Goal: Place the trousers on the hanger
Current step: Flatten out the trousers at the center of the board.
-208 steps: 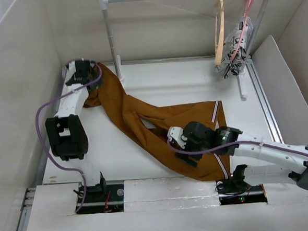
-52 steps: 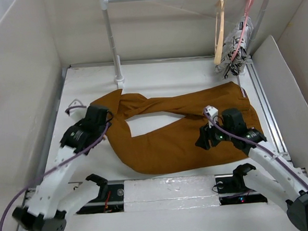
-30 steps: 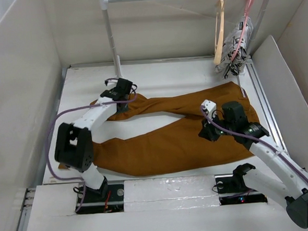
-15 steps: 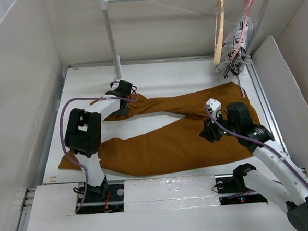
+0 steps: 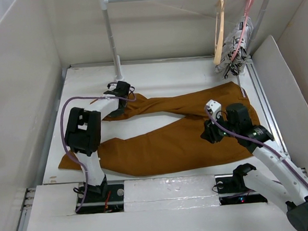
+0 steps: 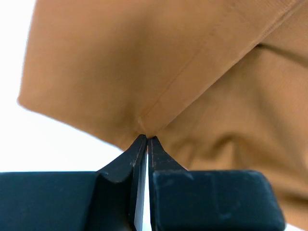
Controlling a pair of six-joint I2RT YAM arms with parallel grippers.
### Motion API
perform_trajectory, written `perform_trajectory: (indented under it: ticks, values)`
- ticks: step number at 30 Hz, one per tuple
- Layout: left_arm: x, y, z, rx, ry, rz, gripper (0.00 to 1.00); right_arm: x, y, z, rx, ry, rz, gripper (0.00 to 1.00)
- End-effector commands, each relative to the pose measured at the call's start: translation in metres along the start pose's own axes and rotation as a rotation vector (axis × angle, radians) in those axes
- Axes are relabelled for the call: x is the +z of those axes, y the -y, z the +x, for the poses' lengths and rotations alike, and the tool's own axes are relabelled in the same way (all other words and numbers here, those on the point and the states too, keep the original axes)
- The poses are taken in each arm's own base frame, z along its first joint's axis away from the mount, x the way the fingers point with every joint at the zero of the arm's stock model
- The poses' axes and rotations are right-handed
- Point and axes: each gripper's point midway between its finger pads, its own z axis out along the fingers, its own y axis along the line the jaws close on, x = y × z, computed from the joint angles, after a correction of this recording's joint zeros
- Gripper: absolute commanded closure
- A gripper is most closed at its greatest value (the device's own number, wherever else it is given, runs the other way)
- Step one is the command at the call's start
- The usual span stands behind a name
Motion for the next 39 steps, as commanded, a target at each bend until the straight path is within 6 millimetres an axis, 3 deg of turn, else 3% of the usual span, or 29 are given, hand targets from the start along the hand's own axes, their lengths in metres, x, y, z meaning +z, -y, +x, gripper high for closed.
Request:
perform_trajectory:
  ticks: [1,5,9,12,18,21,23,26,27,29,30,32,33,34,35,36,37,38,39]
  values:
    - [-0.075,-0.030,-0.056,-0.180,0.156,0.063,1.00,-0.008,0.003,-0.008,-0.019,0.020,0.026,0.60]
    - [-0.145,-0.057,-0.081,-0.330,0.256,0.186,1.00,-0.008,0.005,-0.011,-0.044,0.020,0.034,0.60]
    - [-0.198,-0.083,-0.084,-0.450,0.282,0.255,1.00,-0.006,0.009,-0.019,-0.063,0.026,0.034,0.60]
    - [-0.251,-0.104,-0.088,-0.583,0.344,0.366,1.00,-0.004,0.013,-0.027,-0.078,0.029,0.044,0.60]
    - [-0.307,-0.155,-0.089,-0.835,0.442,0.412,1.00,0.000,0.020,-0.036,-0.085,0.028,0.054,0.60]
    - [-0.318,-0.176,-0.098,-0.980,0.532,0.409,1.00,0.007,0.025,-0.041,-0.086,0.027,0.062,0.59]
    - [-0.304,-0.191,-0.103,-1.075,0.574,0.310,1.00,0.012,0.032,-0.050,-0.088,0.043,0.073,0.59]
    - [-0.268,-0.195,-0.142,-1.097,0.574,0.215,1.00,0.022,0.038,-0.063,-0.089,0.040,0.061,0.59]
    - [-0.224,-0.221,-0.159,-1.146,0.545,0.131,1.00,0.029,0.040,-0.062,-0.089,0.015,0.049,0.59]
    - [-0.181,-0.216,-0.173,-1.177,0.440,0.227,1.00,0.029,0.041,-0.073,-0.102,0.023,0.043,0.59]
    - [-0.133,-0.227,-0.178,-1.212,0.377,0.201,1.00,0.030,0.041,-0.074,-0.101,0.021,0.040,0.59]
    - [-0.108,-0.228,-0.193,-1.235,0.326,0.213,1.00,0.030,0.039,-0.081,-0.108,0.044,0.028,0.59]
    - [-0.079,-0.219,-0.197,-1.225,0.279,0.198,1.00,0.031,0.035,-0.082,-0.114,0.045,0.017,0.59]
    - [-0.064,-0.221,-0.210,-1.217,0.289,0.202,1.00,0.032,0.033,-0.083,-0.120,0.042,0.020,0.57]
    - [-0.069,-0.230,-0.216,-1.218,0.314,0.201,1.00,0.032,0.033,-0.081,-0.117,0.035,0.018,0.56]
    - [-0.048,-0.228,-0.209,-1.216,0.260,0.176,1.00,0.033,0.032,-0.080,-0.123,0.028,0.021,0.55]
    - [-0.047,-0.228,-0.209,-1.221,0.243,0.199,1.00,0.033,0.029,-0.077,-0.129,0.013,0.018,0.54]
    - [-0.044,-0.227,-0.205,-1.210,0.233,0.214,0.85,0.032,0.030,-0.075,-0.122,0.008,0.031,0.53]
    - [-0.062,-0.228,-0.215,-1.142,0.316,0.254,0.78,0.034,0.029,-0.071,-0.123,0.001,0.038,0.53]
